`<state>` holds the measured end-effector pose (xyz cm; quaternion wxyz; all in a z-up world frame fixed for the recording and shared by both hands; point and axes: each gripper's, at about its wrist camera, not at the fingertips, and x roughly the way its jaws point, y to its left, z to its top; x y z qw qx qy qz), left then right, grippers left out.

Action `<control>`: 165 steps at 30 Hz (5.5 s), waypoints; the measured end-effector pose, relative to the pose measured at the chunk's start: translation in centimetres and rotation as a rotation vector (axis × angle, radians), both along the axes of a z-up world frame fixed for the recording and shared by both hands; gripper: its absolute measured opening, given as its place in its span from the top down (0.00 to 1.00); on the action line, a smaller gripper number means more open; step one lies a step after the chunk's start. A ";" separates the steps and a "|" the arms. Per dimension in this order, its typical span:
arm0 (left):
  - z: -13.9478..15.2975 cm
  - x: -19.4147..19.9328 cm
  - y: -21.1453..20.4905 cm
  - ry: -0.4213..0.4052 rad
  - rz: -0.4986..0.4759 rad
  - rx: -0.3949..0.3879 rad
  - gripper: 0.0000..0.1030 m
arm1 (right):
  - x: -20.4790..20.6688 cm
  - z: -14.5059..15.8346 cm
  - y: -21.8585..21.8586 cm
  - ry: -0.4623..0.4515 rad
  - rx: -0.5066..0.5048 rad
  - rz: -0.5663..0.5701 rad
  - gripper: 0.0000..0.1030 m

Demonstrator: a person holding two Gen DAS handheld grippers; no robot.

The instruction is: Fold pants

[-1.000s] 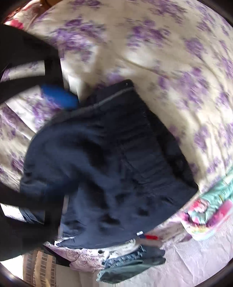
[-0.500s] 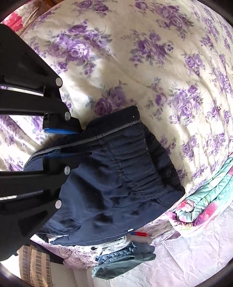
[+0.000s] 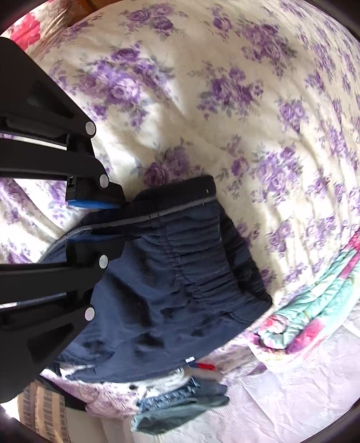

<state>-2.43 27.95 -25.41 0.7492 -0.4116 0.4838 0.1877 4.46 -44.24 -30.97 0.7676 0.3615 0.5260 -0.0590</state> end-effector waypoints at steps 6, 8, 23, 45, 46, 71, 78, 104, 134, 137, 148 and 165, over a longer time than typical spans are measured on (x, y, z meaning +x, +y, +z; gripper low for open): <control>2.9 -3.6 -0.3 -0.049 -0.024 0.013 0.87 | -7.5 1.7 -2.0 0.072 -0.045 0.011 0.89; 2.7 -4.7 0.1 -0.038 0.003 -0.021 0.87 | -9.6 0.8 -2.1 0.101 -0.059 0.016 0.89; 9.3 -7.0 1.4 0.084 0.022 0.278 0.32 | -5.8 5.8 1.5 0.085 -0.302 0.232 0.26; -1.3 20.0 -7.7 0.278 -0.453 0.299 0.30 | 17.0 -0.2 2.7 0.025 -0.031 0.159 0.95; -1.3 19.8 -7.6 0.271 -0.458 0.296 0.30 | 16.3 -0.2 2.4 0.027 -0.027 0.154 0.95; 1.4 27.5 -3.6 0.198 -1.042 0.296 0.25 | -0.3 8.1 8.5 -0.021 -0.197 0.411 0.42; -2.7 27.6 -4.5 0.258 -1.124 0.336 0.17 | 2.8 9.9 17.3 -0.062 -0.266 0.675 0.42; 5.5 19.8 -3.0 -0.014 -1.133 0.327 0.66 | 21.3 3.3 53.0 -0.154 -0.398 1.820 0.87; 6.8 3.0 -6.6 0.034 -1.250 0.544 0.65 | -4.2 9.1 49.1 -0.280 -0.517 1.608 0.89; 4.4 2.5 -6.4 0.068 -1.254 0.581 0.64 | -7.2 5.9 50.2 -0.253 -0.557 1.575 0.89; 5.6 -0.2 -4.8 0.023 -1.213 0.571 0.38 | -6.3 2.3 50.5 -0.101 -0.446 1.534 0.90; 4.9 2.0 -5.3 0.145 -1.364 0.450 0.76 | -5.7 2.7 50.2 -0.091 -0.428 1.545 0.90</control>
